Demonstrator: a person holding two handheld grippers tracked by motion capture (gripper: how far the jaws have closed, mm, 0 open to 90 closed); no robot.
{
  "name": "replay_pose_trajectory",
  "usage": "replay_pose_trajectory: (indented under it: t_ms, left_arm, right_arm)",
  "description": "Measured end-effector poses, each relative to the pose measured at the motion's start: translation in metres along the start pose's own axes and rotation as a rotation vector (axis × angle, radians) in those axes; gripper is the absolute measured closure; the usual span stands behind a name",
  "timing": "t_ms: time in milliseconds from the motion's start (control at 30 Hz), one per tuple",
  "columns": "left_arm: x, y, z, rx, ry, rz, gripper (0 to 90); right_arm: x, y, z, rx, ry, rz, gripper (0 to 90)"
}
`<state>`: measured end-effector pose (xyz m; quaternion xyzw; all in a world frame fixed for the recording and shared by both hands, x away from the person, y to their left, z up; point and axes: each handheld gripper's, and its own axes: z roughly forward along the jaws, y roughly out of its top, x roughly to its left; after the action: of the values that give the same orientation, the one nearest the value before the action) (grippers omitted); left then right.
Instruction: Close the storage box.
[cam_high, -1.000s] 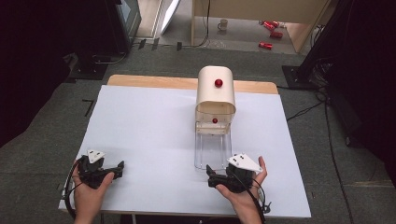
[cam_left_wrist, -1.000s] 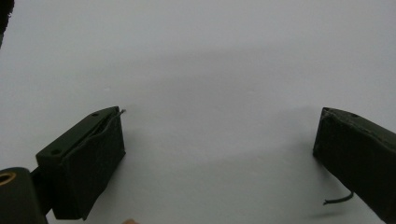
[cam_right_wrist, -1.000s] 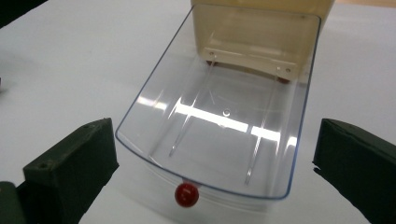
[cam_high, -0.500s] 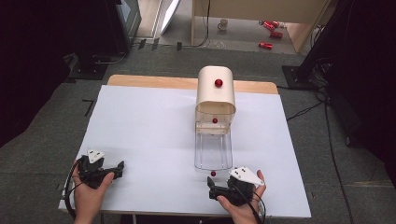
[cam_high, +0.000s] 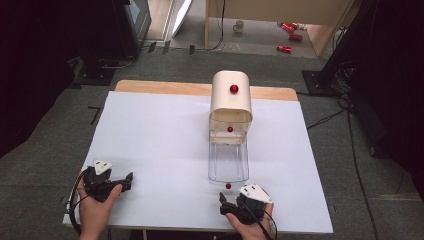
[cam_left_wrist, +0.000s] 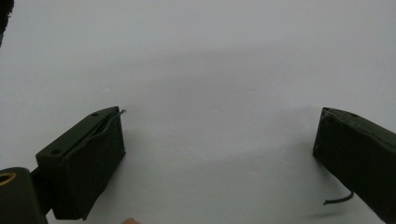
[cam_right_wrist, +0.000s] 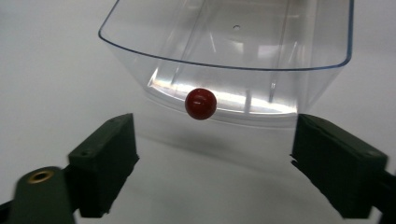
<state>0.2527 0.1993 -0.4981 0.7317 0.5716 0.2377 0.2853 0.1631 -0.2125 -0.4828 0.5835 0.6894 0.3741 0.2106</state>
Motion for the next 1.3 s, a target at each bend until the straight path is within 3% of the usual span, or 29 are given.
replay_pose_trajectory:
  t_ms: [33, 67, 133, 333, 433, 467, 600, 1300]
  left_arm:
    - [0.0, 0.0, 0.0, 0.0, 0.0, 0.0, 1.9]
    - [0.0, 0.0, 0.0, 0.0, 0.0, 0.0, 1.9]
    - [0.0, 0.0, 0.0, 0.0, 0.0, 0.0, 1.9]
    - [0.0, 0.0, 0.0, 0.0, 0.0, 0.0, 1.9]
    - [0.0, 0.0, 0.0, 0.0, 0.0, 0.0, 1.9]
    - [0.0, 0.0, 0.0, 0.0, 0.0, 0.0, 1.9]
    - [0.0, 0.0, 0.0, 0.0, 0.0, 0.0, 1.9]
    - [0.0, 0.0, 0.0, 0.0, 0.0, 0.0, 1.9]
  right_arm:
    - [0.0, 0.0, 0.0, 0.0, 0.0, 0.0, 20.2]
    - [0.003, -0.001, 0.003, -0.001, -0.015, -0.004, 30.2]
    - [0.004, -0.001, 0.004, -0.001, -0.022, -0.005, 33.6]
    - [0.007, -0.003, 0.008, -0.017, -0.016, -0.013, 62.4]
    - [0.007, -0.002, 0.008, -0.018, -0.026, -0.008, 66.9]
    - [0.005, -0.002, 0.009, -0.012, -0.009, 0.0, 69.4]
    - [0.006, -0.001, 0.01, -0.014, 0.001, -0.004, 74.1]
    - [0.001, 0.011, 0.005, -0.039, 0.007, 0.011, 75.4]
